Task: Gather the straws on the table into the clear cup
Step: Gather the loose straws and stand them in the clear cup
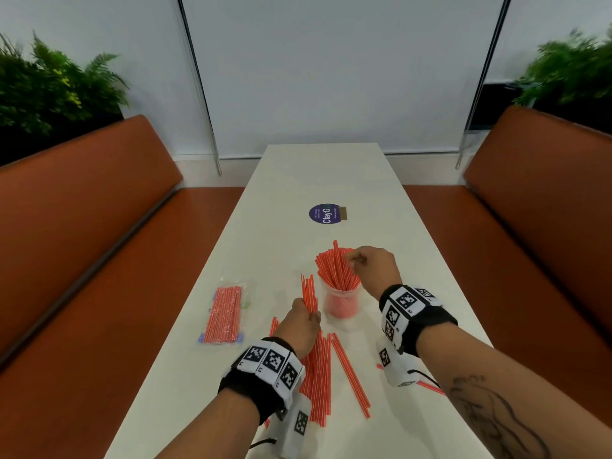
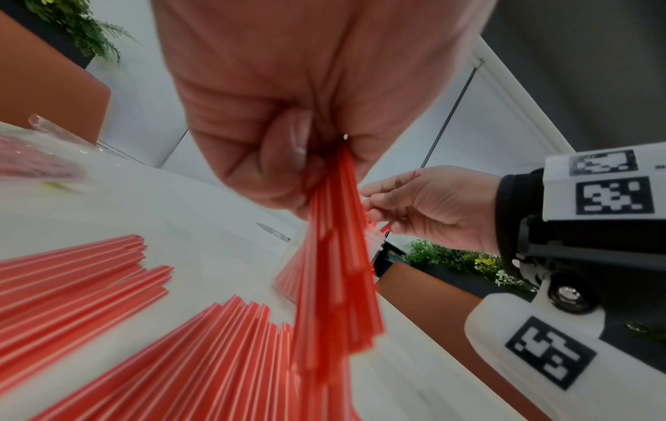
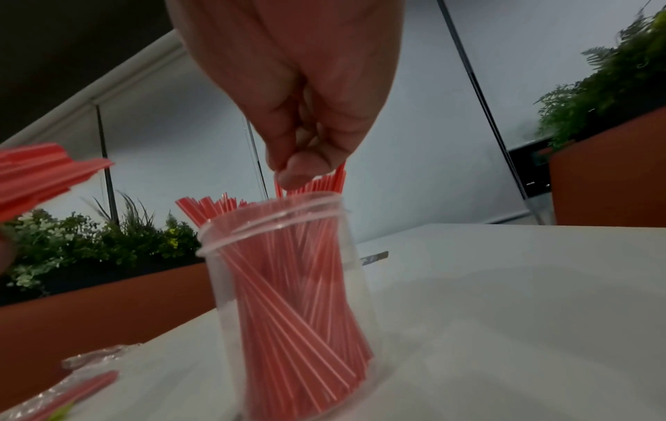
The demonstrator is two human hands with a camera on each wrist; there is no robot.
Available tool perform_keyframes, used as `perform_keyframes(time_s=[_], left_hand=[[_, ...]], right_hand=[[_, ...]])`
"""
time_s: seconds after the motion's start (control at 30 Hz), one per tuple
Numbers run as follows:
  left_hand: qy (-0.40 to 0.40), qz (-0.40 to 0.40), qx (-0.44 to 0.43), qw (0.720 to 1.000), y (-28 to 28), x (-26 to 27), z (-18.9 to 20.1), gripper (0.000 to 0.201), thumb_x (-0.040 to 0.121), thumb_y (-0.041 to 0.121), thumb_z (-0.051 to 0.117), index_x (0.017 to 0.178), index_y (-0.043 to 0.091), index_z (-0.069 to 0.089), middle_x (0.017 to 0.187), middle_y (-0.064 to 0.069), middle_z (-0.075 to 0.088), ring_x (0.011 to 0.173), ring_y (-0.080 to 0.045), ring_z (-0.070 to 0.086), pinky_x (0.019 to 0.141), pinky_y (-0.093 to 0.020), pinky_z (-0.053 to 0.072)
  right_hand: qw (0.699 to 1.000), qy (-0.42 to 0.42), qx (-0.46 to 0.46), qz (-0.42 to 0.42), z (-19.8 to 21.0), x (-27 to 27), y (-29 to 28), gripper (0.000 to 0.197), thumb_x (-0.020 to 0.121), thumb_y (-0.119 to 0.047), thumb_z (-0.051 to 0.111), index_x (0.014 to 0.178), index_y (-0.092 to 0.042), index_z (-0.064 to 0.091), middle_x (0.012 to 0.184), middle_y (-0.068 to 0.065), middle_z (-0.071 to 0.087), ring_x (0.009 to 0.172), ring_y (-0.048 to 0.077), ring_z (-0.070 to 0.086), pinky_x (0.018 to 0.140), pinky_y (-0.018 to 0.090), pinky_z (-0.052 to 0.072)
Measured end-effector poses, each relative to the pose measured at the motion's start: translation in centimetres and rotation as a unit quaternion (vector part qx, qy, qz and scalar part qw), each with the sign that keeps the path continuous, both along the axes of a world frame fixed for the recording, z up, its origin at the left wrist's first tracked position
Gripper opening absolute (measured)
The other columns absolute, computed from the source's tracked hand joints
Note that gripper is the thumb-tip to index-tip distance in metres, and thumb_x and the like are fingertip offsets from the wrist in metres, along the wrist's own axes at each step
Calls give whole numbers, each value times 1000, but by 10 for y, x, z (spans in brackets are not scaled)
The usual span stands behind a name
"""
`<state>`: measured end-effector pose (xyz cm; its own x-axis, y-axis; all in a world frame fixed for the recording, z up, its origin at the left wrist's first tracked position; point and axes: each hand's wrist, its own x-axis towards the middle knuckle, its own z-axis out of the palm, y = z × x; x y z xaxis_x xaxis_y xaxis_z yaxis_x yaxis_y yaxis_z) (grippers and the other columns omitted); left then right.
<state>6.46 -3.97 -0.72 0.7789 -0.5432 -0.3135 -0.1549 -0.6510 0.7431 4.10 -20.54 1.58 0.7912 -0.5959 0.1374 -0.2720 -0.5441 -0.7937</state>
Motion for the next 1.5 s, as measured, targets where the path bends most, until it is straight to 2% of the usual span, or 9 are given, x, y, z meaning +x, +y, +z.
perform_keyframes(time_s=[0.1,0.23,0.43,0.6,0.93,1.03,1.1,1.23,1.5], left_hand=[[-9,1,-4,1000,3,-1,-3,17,101,23,32,107,8,38,87,-4,54,76,-18,54,73,-31,44],[-4,10,-12,1000,7,1,-4,21,101,22,33,111,5,40,78,0,50,65,-12,50,59,-23,40],[19,0,-30,999,-1,0,0,31,100,21,34,121,-1,40,94,-9,55,80,-20,54,73,-30,43],[20,-16,-27,999,-11,-8,0,25,100,20,33,115,1,40,86,-6,53,57,-10,41,54,-24,33],[29,-39,-22,999,-11,-17,-3,17,100,22,33,109,8,39,69,2,41,56,-9,38,51,-22,30],[21,-29,-20,999,-6,-14,-3,15,100,24,33,104,10,36,71,1,42,57,-10,39,53,-23,31],[17,-23,-28,999,-2,-11,-4,16,100,26,34,101,11,36,81,-4,51,64,-13,45,60,-26,37],[6,-20,-48,999,3,-9,-5,20,99,31,36,100,11,39,108,-18,60,84,-22,53,75,-32,42],[49,-18,-80,995,15,-5,-1,26,100,32,36,110,8,41,90,-7,56,69,-19,50,62,-28,40]], right_hand=[[999,1,-1,-36,5,-8,-3,17,87,1,55,92,-3,71,91,9,71,89,22,66,88,33,54],[980,197,3,36,13,-30,-17,15,83,-1,59,74,-9,67,86,6,69,63,12,58,64,24,51],[854,481,-128,154,10,-63,-17,26,85,-19,64,106,-4,71,108,6,74,79,12,62,88,26,51],[801,541,-210,150,-39,-86,-2,45,78,-38,72,106,-3,67,103,7,71,91,22,66,86,31,52],[829,498,-190,171,-44,-97,13,25,93,-18,52,109,-1,62,115,14,65,106,27,62,85,31,47],[935,308,-137,106,-8,-82,11,10,94,-10,44,88,-16,50,94,6,62,83,22,59,75,29,46],[985,129,-107,29,21,-63,10,16,93,-3,42,100,-17,48,82,2,62,74,22,61,71,35,53],[994,-74,-77,-2,56,-27,20,37,93,-1,44,125,-20,41,77,-1,55,73,21,61,69,38,54],[989,42,-138,7,12,-1,26,42,94,-7,46,135,-17,42,127,10,55,111,25,58,92,39,51]])
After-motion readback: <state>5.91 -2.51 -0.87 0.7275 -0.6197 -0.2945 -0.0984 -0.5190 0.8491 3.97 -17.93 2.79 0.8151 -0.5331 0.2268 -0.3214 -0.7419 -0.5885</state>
